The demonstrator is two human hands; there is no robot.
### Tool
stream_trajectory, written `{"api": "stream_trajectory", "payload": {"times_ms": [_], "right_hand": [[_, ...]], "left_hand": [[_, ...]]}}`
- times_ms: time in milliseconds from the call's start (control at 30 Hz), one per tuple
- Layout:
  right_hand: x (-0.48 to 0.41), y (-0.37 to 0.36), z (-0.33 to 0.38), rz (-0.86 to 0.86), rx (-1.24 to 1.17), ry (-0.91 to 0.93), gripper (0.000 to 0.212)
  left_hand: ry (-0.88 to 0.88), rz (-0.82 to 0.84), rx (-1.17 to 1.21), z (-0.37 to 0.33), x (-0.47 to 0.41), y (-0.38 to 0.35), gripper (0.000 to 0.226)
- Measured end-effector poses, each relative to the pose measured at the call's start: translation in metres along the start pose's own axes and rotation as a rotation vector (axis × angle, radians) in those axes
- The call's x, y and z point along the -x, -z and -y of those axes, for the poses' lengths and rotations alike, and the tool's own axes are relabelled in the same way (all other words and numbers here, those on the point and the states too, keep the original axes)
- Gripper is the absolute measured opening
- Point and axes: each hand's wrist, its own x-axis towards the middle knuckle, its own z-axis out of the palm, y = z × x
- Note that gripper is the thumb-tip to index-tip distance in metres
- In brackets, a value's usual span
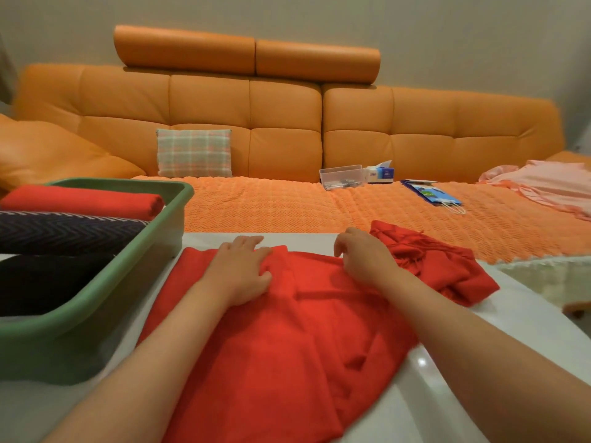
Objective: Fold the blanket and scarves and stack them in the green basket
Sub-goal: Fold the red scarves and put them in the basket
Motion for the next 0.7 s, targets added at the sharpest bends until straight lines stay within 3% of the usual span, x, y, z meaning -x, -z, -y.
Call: {"api": "stream_trajectory", "payload": {"times_ms": [67, 167, 333, 433, 533, 700], "right_hand": [[0.019, 0.022, -0.016, 0.061, 0.019, -0.033, 0.029], [0.053, 0.05, -0.041, 0.168, 0.111, -0.033, 0.035], [0.098, 0.069, -0.076, 0.294, 0.385, 0.093, 0.042], [0.112, 0.082, -0.087, 0.27, 0.499, 0.1, 0.037], [0.122, 0.096, -0.091, 0.23, 0.56, 0.103, 0.026], [0.139, 0.112, -0.103, -0.06, 0.369, 0.16, 0.017]], "left_hand": [[-0.098, -0.11, 0.148, -0.042, 0.001, 0.006, 0.043], [-0.23, -0.115, 0.27, -0.105, 0.014, 0.011, 0.028], [-0.207, -0.042, 0.288, -0.175, 0.029, -0.005, 0.035], [-0.134, 0.0, 0.235, -0.195, 0.026, -0.011, 0.042], [-0.108, 0.053, 0.312, -0.204, 0.023, -0.009, 0.03], [-0.156, -0.164, 0.521, -0.221, 0.03, 0.002, 0.01]]}}
